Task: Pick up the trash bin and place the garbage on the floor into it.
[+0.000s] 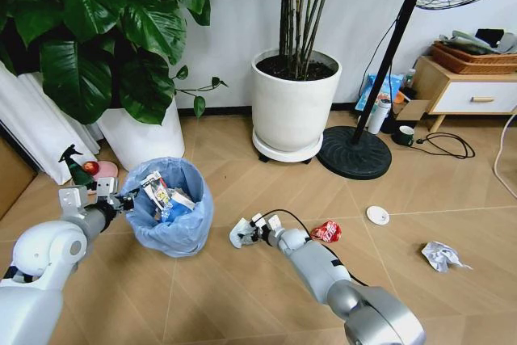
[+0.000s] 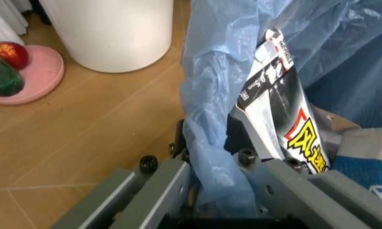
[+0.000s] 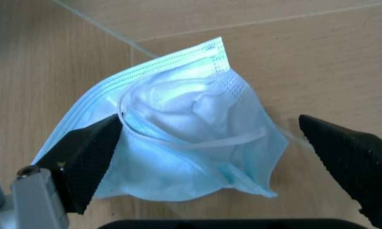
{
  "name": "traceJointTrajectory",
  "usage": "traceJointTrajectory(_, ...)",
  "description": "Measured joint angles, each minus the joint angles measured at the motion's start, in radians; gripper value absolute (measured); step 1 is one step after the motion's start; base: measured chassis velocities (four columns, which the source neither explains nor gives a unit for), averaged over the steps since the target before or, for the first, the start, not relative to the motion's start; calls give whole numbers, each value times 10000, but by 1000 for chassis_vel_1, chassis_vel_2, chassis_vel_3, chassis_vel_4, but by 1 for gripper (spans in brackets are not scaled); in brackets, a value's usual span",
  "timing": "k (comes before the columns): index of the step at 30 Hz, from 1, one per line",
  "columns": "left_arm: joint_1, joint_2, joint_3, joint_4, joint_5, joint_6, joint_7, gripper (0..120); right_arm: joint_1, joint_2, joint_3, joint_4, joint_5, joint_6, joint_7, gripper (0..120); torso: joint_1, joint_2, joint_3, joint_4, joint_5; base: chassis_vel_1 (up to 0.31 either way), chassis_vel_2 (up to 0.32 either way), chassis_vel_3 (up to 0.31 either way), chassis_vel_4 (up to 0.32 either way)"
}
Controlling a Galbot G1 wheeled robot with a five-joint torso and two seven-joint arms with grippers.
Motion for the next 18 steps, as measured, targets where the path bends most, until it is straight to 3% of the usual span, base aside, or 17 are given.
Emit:
traceJointTrajectory(3, -48, 2, 30, 10, -1, -4, 0, 0, 36, -5, 99, -112, -185, 143, -36, 98, 0, 0, 0, 0, 0, 0, 0, 0, 0)
traceJointTrajectory(9, -102, 15, 58, 40, -10, -12, 0, 0, 78, -15, 218, -252, -301, 226, -50, 75, 0, 0, 0, 0, -1, 0, 0, 0, 0)
traceJointTrajectory(11, -102, 15, 59, 44, -10, -16, 1, 0, 67, -16, 218, -242, -307, 226, -50, 73, 0, 0, 0, 0, 0, 0, 0, 0, 0)
traceJointTrajectory(13, -102, 13, 63, 48, -10, -23, 1, 0, 22, -18, 213, -203, -320, 226, -48, 59, 0, 0, 0, 1, -1, 0, 0, 0, 0)
traceJointTrajectory(15, -102, 11, 63, 48, -10, -26, 1, 0, 15, -18, 213, -188, -320, 226, -48, 58, 0, 0, 0, 0, 0, 0, 0, 0, 0)
traceJointTrajectory(18, -100, 9, 63, 47, -9, -47, 3, 0, -3, -21, 198, -101, -321, 224, -41, 43, 0, 0, 0, 0, -1, 0, 0, 0, 0)
